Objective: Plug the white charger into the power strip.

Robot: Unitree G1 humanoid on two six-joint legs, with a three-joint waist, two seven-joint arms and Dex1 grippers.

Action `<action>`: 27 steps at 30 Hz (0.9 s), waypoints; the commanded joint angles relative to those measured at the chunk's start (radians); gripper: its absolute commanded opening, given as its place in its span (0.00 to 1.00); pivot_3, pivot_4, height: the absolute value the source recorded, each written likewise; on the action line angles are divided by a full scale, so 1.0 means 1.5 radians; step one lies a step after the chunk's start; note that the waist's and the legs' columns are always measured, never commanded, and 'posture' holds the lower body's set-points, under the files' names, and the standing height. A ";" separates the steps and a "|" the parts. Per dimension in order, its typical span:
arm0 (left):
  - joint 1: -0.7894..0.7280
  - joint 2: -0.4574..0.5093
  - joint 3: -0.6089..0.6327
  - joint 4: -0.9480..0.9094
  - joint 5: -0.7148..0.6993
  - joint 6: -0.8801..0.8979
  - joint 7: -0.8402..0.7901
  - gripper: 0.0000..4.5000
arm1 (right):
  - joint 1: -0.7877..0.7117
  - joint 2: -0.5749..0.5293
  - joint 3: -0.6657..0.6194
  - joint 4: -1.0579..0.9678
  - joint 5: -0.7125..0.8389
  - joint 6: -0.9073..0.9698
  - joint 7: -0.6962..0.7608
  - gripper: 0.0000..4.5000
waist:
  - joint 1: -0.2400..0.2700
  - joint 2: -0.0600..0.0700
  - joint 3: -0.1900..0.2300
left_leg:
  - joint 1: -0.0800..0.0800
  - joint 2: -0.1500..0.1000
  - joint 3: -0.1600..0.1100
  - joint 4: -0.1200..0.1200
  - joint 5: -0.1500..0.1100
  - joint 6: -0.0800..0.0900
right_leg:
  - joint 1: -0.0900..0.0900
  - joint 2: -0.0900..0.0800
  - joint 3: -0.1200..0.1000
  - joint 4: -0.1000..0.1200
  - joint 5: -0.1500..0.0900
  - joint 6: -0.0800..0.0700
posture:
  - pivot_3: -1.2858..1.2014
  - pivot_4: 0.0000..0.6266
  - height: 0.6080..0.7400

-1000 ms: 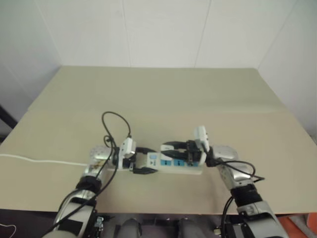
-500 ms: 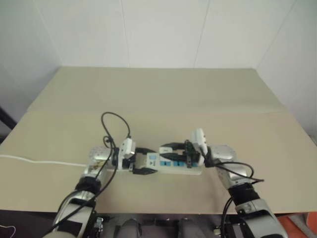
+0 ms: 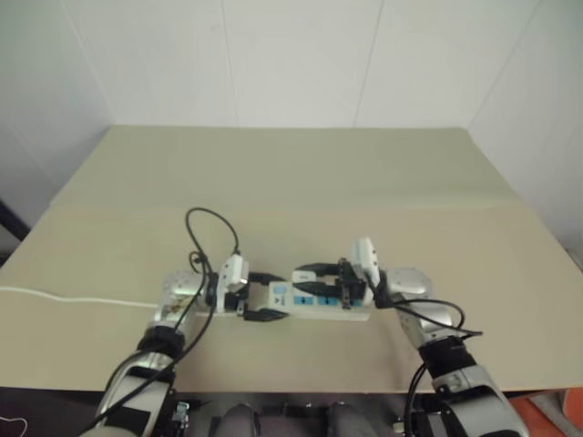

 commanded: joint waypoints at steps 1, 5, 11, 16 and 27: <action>0.002 0.004 -0.003 -0.003 0.001 0.006 0.001 0.73 | 0.023 -0.013 0.006 0.017 -0.020 0.018 0.006 0.54 | 0.000 0.000 0.000 | 0.000 0.000 0.000 0.000 0.000 0.000 | 0.000 0.000 0.000 0.000 0.000 0.000 | 0.52 0.24 1.00; 0.000 0.004 -0.004 0.000 0.002 0.004 0.000 0.73 | 0.026 -0.015 -0.003 0.012 -0.019 0.000 0.017 0.86 | 0.000 0.000 0.000 | 0.000 0.000 0.000 0.000 0.000 0.000 | 0.000 0.000 0.000 0.000 0.000 0.000 | 0.52 0.24 1.00; -0.003 0.004 -0.004 0.002 0.006 0.016 0.012 0.73 | 0.034 -0.023 -0.006 0.005 -0.023 -0.029 0.036 0.99 | 0.000 0.000 0.000 | 0.000 0.000 0.000 0.000 0.000 0.000 | 0.000 0.000 0.000 0.000 0.000 0.000 | 0.52 0.24 1.00; -0.009 -0.017 0.028 -0.012 -0.030 0.005 0.026 1.00 | 0.036 -0.027 -0.008 0.001 -0.027 -0.042 0.037 1.00 | 0.001 0.000 0.000 | 0.000 0.000 0.000 0.000 0.000 0.000 | 0.000 0.000 0.000 0.000 0.000 0.000 | 0.52 0.24 1.00; 0.075 0.164 0.123 -0.318 -0.212 0.256 -0.026 1.00 | 0.105 -0.205 -0.153 -0.186 0.063 0.012 0.055 1.00 | -0.003 0.001 0.003 | -0.002 0.000 0.000 -0.001 0.000 0.000 | -0.003 0.000 0.000 0.000 0.000 0.000 | 0.52 0.24 1.00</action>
